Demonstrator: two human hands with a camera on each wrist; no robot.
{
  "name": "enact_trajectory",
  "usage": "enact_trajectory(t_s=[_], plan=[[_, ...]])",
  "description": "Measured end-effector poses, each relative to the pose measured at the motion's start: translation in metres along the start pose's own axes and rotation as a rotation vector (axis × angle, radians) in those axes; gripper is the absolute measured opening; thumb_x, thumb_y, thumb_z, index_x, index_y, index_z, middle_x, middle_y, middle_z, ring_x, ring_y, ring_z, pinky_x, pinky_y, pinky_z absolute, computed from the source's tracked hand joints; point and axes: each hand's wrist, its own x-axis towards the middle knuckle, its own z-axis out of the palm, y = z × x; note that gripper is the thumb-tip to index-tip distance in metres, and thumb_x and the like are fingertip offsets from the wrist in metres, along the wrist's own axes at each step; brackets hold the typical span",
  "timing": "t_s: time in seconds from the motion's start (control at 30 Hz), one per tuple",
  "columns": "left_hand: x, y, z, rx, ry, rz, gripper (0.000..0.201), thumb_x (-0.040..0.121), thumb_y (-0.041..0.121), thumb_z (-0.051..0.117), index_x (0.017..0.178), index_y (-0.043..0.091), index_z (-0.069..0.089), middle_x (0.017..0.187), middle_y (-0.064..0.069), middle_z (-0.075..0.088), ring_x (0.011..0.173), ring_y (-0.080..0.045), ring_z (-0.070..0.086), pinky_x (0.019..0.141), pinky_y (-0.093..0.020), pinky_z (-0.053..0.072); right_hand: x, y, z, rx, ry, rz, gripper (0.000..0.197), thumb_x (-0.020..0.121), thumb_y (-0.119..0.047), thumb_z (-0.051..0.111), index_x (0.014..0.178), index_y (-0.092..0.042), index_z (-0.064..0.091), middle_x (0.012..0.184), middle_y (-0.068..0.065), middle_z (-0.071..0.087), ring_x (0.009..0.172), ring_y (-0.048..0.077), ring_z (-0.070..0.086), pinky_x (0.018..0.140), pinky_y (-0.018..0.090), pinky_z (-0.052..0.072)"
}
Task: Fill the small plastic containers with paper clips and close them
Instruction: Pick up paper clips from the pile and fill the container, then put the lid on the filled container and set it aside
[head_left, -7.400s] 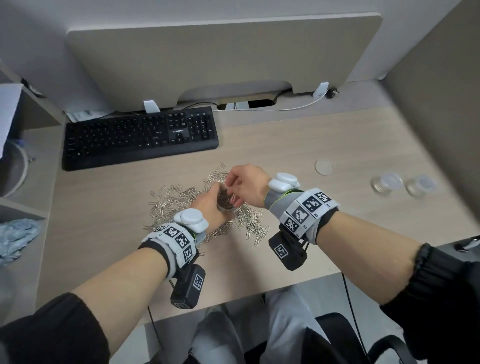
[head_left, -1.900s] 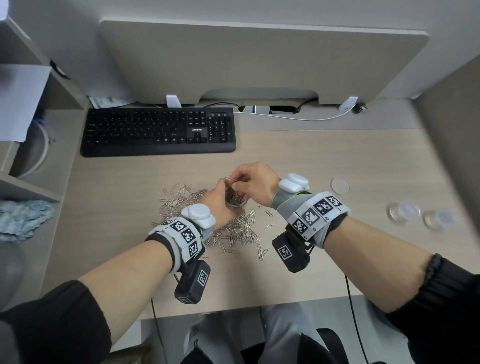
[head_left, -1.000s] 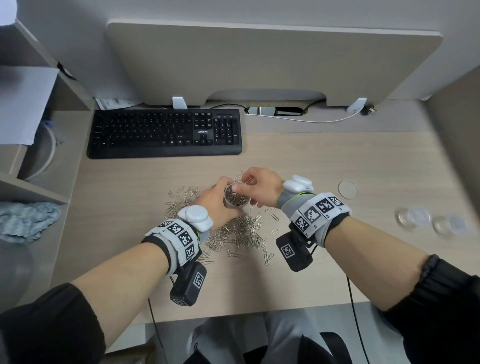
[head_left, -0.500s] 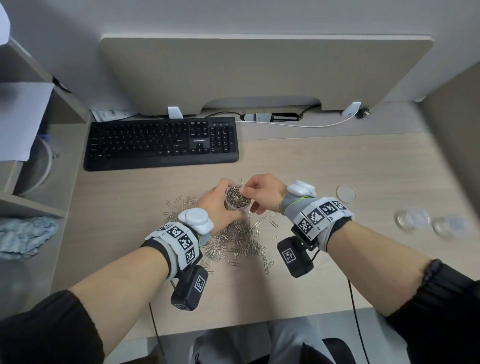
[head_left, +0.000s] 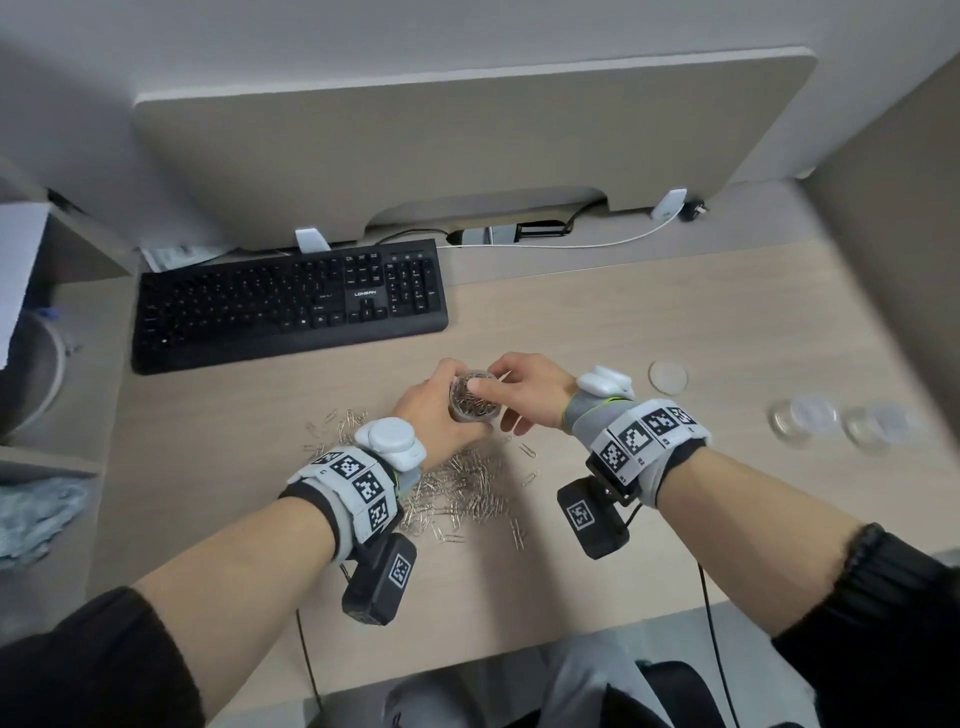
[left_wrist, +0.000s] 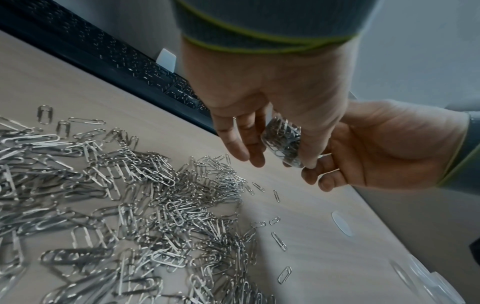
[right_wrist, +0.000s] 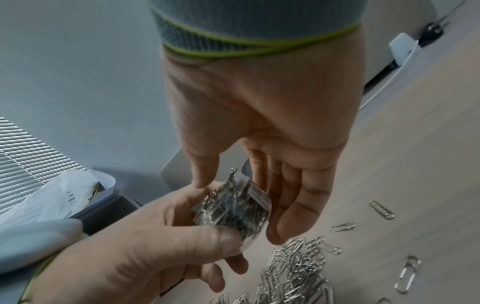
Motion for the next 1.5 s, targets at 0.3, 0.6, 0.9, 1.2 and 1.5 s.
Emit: enact_trajectory(t_s=[0.3, 0.6, 0.9, 1.2, 1.5], plan=[[0.024, 0.027, 0.022, 0.067, -0.057, 0.022, 0.062, 0.069, 0.045, 0.081, 0.117, 0.029, 0.046, 0.095, 0.007, 0.07, 0.084, -0.016, 0.067, 0.074, -0.034, 0.054, -0.001, 0.027, -0.033, 0.044, 0.05, -0.007, 0.04, 0.086, -0.043, 0.069, 0.107, -0.011, 0.059, 0.087, 0.012, 0.071, 0.057, 0.021, 0.065, 0.053, 0.033, 0.056], [0.069, 0.075, 0.062, 0.101, -0.101, 0.016, 0.062, 0.069, 0.045, 0.079, 0.117, 0.026, 0.046, 0.092, 0.006, 0.07, 0.08, -0.018, 0.065, 0.072, -0.035, 0.053, 0.003, 0.061, -0.096, -0.049, 0.069, 0.017, 0.046, 0.079, -0.051, 0.072, 0.107, -0.018, 0.057, 0.089, 0.007, 0.071, 0.064, 0.023, 0.069, 0.049, 0.028, 0.053], [0.107, 0.093, 0.1, 0.172, -0.076, 0.004, 0.062, 0.07, 0.037, 0.08, 0.12, 0.023, 0.045, 0.098, 0.003, 0.067, 0.087, -0.025, 0.063, 0.074, -0.033, 0.048, -0.003, 0.126, -0.174, -0.477, 0.317, 0.149, 0.065, 0.077, -0.067, 0.063, 0.12, -0.019, 0.052, 0.115, 0.008, 0.054, 0.1, 0.032, 0.061, 0.089, 0.039, 0.049], [0.107, 0.08, 0.112, 0.163, -0.07, -0.042, 0.063, 0.073, 0.036, 0.078, 0.123, 0.025, 0.04, 0.104, 0.002, 0.068, 0.092, -0.027, 0.064, 0.081, -0.035, 0.051, 0.003, 0.156, -0.185, -0.488, 0.361, 0.223, 0.055, 0.084, -0.054, 0.06, 0.123, -0.016, 0.049, 0.119, 0.009, 0.046, 0.098, 0.036, 0.06, 0.085, 0.04, 0.049], [0.098, 0.073, 0.105, 0.167, -0.065, -0.074, 0.067, 0.074, 0.037, 0.078, 0.127, 0.022, 0.038, 0.11, -0.001, 0.067, 0.095, -0.028, 0.064, 0.083, -0.036, 0.052, 0.014, 0.159, -0.178, -0.676, 0.259, 0.406, 0.046, 0.086, -0.047, 0.053, 0.118, -0.016, 0.04, 0.111, 0.008, 0.037, 0.089, 0.036, 0.061, 0.084, 0.047, 0.052]])
